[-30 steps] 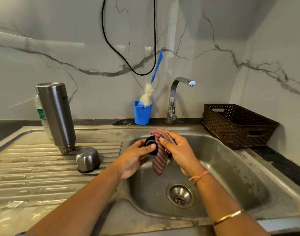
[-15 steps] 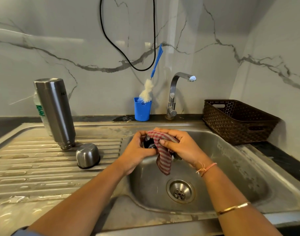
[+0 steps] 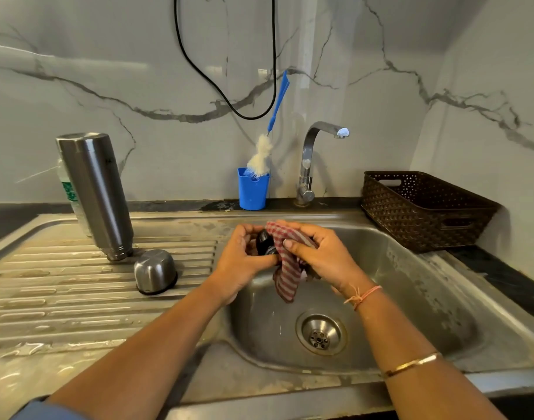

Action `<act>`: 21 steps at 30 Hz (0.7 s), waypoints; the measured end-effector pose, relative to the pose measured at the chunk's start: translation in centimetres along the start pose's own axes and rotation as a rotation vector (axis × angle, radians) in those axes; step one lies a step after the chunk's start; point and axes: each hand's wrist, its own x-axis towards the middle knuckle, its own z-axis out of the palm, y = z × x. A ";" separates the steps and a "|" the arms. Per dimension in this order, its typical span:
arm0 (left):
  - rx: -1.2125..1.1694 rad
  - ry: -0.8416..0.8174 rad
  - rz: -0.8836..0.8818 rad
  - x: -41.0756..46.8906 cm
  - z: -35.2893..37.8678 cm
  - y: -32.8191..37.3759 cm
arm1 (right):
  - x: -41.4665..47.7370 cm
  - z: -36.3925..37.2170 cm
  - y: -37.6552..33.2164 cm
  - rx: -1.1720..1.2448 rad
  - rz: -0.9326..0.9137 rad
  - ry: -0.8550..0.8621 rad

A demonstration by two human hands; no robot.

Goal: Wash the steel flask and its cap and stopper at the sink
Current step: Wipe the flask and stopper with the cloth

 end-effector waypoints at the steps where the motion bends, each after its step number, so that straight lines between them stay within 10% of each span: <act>1: 0.065 -0.034 0.021 0.0 0.0 0.0 | 0.0 0.3 -0.1 -0.132 -0.015 -0.024; 5: 0.217 -0.148 0.105 -0.4 0.0 -0.1 | 0.3 1.7 0.4 -0.648 -0.119 -0.171; 12: -0.071 0.006 0.040 0.2 0.4 -0.2 | 0.1 -0.4 0.3 0.159 0.053 0.026; 21: 0.243 0.022 0.129 0.3 0.5 -1.2 | 0.0 1.4 -0.8 -0.562 -0.133 -0.115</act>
